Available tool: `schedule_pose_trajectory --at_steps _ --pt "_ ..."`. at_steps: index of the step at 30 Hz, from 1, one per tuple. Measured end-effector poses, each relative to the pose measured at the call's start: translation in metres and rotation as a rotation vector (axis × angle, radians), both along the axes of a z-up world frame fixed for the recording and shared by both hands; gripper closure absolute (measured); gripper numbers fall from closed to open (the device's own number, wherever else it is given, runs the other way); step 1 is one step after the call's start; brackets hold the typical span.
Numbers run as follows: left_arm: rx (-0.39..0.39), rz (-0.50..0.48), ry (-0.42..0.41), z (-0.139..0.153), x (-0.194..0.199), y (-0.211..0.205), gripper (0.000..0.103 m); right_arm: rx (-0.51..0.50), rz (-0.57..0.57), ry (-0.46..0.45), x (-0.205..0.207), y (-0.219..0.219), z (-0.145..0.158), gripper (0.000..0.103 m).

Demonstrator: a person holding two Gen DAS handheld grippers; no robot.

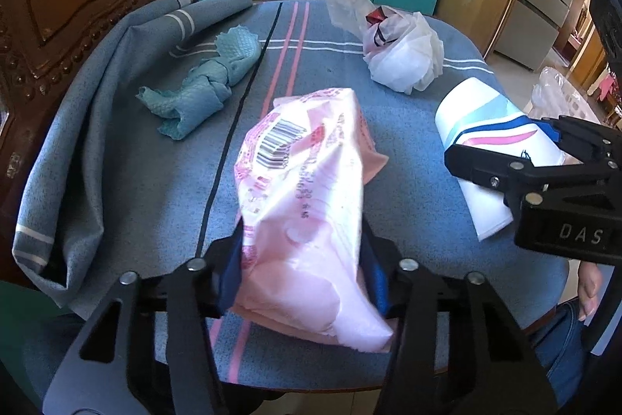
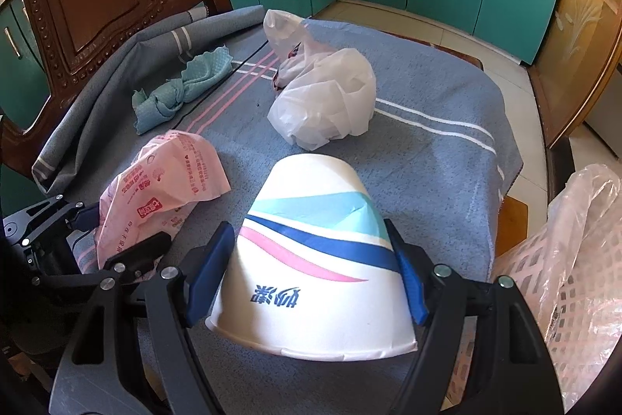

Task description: Collect trash

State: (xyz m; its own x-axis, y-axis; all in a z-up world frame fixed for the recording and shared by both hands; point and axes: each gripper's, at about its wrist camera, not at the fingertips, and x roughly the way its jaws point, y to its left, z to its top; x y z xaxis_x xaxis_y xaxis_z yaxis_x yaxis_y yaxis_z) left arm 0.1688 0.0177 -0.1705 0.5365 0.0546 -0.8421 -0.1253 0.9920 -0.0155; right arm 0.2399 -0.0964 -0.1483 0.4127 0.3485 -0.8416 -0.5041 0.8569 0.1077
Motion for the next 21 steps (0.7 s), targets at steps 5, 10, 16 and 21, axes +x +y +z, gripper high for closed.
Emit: schedule_pose_trajectory --at_steps 5,10,16,21 --pt "0.017 0.018 -0.03 0.011 -0.005 0.0 0.056 -0.002 -0.002 -0.002 0.001 0.0 0.002 0.029" --pt "0.049 0.038 -0.085 0.029 -0.013 0.001 0.056 0.001 -0.005 -0.007 0.0 -0.002 0.004 0.029" --pt "0.063 0.06 -0.118 0.041 -0.019 0.002 0.056 -0.002 -0.001 -0.012 -0.002 -0.001 0.005 0.029" --pt "0.061 0.066 -0.124 0.044 -0.021 0.003 0.056 -0.004 0.003 -0.021 -0.004 0.0 0.006 0.029"
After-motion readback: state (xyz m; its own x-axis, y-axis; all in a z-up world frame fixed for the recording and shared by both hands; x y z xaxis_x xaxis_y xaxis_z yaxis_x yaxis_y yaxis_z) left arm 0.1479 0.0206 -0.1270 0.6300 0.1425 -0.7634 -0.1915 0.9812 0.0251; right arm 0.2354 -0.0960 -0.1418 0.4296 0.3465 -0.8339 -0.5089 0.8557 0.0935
